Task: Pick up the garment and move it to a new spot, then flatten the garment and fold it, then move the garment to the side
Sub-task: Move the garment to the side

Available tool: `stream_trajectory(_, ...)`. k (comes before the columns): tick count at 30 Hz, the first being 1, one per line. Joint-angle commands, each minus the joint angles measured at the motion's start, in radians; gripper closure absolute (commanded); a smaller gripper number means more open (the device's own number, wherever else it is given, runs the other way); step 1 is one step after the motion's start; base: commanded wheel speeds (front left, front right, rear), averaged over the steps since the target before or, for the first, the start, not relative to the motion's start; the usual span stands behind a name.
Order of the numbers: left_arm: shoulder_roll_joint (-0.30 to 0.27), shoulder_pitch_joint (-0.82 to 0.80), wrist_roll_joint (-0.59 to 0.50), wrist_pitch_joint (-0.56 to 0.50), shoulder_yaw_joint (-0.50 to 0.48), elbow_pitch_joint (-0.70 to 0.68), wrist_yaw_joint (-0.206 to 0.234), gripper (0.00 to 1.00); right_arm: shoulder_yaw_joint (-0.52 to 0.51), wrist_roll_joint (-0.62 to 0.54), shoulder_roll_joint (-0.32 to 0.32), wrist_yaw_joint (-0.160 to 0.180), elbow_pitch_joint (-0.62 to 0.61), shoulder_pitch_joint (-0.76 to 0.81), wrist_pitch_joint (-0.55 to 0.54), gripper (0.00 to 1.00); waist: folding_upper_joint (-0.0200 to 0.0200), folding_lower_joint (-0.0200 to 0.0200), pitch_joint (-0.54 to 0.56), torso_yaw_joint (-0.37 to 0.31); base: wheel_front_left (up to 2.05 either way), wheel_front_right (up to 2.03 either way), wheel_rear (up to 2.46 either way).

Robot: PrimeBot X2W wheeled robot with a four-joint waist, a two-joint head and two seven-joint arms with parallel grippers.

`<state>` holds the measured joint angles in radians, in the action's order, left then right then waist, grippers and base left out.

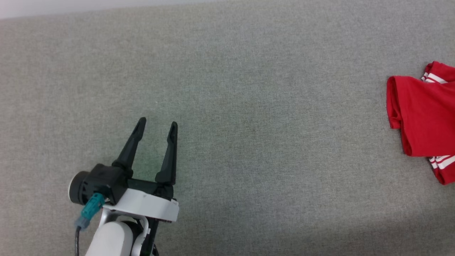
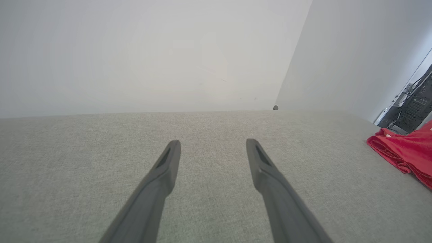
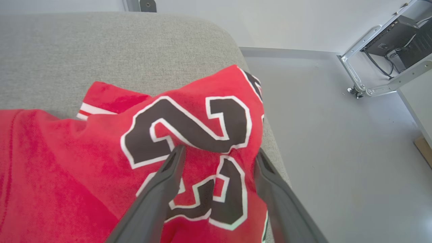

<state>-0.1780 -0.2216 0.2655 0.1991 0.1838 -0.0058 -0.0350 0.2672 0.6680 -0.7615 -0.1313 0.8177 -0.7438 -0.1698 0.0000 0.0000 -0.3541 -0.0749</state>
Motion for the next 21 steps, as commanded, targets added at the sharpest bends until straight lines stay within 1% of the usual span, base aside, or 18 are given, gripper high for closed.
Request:
stream_trajectory(1, 0.003, -0.005, 0.007, 0.006, 0.001, 0.007, 0.006, 0.00, 0.010, 0.001, 0.001, 0.001, 0.004, -0.006, 0.008, 0.00, 0.0000, 0.0000, 0.010, 0.003, 0.00, 0.00, 0.00)
stream_trajectory(11, 0.024, 0.023, 0.039, 0.033, 0.005, 0.058, -0.006, 0.00, 0.087, 0.035, 0.014, 0.001, -0.008, 0.036, 0.035, 0.00, 0.0000, 0.0000, 0.106, 0.027, 0.00, 0.00, 0.00)
stream_trajectory(16, 0.031, 0.043, 0.053, 0.043, 0.006, 0.079, -0.010, 0.00, 0.100, 0.042, 0.000, 0.001, -0.023, 0.041, 0.048, 0.00, 0.0000, 0.0000, 0.164, 0.042, 0.00, 0.00, 0.00)
stream_trajectory(19, 0.036, 0.052, 0.060, 0.048, 0.008, 0.088, -0.013, 0.00, 0.101, 0.022, -0.030, 0.001, -0.034, 0.027, 0.056, 0.00, 0.0000, 0.0000, 0.198, 0.049, 0.00, 0.00, 0.00)
stream_trajectory(21, 0.037, 0.062, 0.064, 0.051, 0.005, 0.093, -0.015, 0.00, 0.098, 0.028, -0.031, 0.001, -0.045, 0.023, 0.049, 0.00, 0.0000, 0.0000, 0.217, 0.051, 0.00, 0.00, 0.00)
